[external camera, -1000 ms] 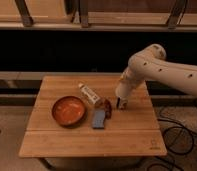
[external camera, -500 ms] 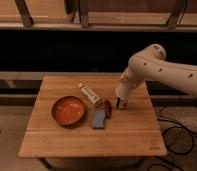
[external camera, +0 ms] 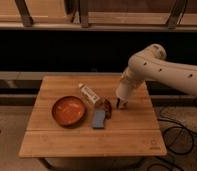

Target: Place the ceramic cup over the eraser

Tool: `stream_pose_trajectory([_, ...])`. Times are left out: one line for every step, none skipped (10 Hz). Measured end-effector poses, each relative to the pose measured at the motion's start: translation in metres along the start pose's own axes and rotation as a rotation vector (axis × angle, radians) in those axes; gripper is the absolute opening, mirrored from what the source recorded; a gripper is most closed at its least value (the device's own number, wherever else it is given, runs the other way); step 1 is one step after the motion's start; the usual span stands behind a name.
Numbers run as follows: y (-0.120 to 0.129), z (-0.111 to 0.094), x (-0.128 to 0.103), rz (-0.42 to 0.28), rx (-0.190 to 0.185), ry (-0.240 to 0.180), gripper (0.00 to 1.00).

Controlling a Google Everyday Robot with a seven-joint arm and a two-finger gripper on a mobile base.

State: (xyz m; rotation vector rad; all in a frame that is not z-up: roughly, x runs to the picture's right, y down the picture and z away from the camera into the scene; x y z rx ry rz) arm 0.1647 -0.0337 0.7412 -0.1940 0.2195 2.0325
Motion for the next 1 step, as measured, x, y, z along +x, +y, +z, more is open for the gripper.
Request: stream_pose_trajectory([0.0000, 0.0000, 0.0000, 0.000, 0.000, 0.000, 0.80])
